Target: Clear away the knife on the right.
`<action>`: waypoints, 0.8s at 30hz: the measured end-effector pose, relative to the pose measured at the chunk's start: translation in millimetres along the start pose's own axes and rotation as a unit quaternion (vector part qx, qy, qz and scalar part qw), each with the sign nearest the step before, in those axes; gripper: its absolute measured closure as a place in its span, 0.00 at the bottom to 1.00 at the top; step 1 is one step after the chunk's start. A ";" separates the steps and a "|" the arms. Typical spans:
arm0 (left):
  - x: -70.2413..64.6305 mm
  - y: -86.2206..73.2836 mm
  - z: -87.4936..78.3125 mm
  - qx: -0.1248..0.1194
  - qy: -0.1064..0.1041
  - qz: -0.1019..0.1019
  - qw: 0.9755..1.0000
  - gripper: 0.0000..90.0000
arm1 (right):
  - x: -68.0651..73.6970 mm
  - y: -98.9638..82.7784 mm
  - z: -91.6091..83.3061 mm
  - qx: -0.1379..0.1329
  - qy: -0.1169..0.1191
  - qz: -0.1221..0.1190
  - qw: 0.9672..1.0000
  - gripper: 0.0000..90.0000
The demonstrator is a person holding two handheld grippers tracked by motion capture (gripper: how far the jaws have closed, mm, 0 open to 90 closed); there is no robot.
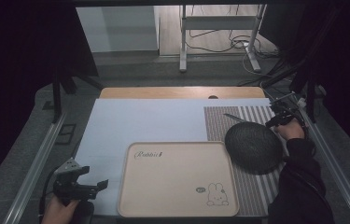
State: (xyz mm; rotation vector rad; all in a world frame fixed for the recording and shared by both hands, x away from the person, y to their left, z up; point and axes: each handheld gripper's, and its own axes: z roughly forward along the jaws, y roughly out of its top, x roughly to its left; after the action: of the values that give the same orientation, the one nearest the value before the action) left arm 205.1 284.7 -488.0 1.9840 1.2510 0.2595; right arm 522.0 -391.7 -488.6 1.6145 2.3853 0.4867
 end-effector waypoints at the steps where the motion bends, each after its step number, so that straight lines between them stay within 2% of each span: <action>1: 0.0 0.0 0.0 0.000 0.000 0.000 1.000 0.02 | 0.2 0.5 -0.2 0.003 -0.001 -0.001 1.000 0.99; 7: -0.1 0.0 -0.1 0.000 0.000 0.001 1.000 0.02 | -0.1 0.7 -0.8 0.009 0.007 0.005 1.000 0.99; 11: -0.1 0.1 0.0 0.000 0.000 0.001 1.000 0.02 | 1.6 0.5 -1.0 0.014 0.021 0.005 1.000 0.99; 17: -0.2 0.1 -0.1 0.000 0.000 0.001 1.000 0.02 | 2.3 1.5 -2.0 0.015 0.015 0.001 1.000 0.99; 20: -0.2 0.1 0.0 0.000 0.000 0.001 1.000 0.02 | 3.3 4.2 -8.0 -0.005 0.004 0.001 1.000 0.89; 21: -0.2 0.1 0.2 -0.001 0.001 0.001 1.000 0.02 | 4.5 6.5 -12.1 -0.016 0.002 0.003 1.000 0.84; 22: -0.3 0.1 0.3 0.000 0.001 0.001 1.000 0.02 | 7.9 10.6 -17.1 -0.036 -0.003 0.005 0.999 0.73; 23: -0.3 0.2 0.3 0.000 0.001 0.001 1.000 0.02 | 7.9 10.6 -17.1 -0.036 -0.003 0.005 0.999 0.73; 24: -0.3 0.2 0.4 0.000 0.001 0.000 1.000 0.02 | 9.9 12.8 -18.9 -0.044 -0.004 0.006 0.999 0.67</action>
State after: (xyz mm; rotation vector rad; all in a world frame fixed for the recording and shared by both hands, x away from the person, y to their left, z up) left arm 205.2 284.2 -488.1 1.9841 1.2512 0.2625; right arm 522.5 -381.0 -466.1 1.5900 2.3155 0.5791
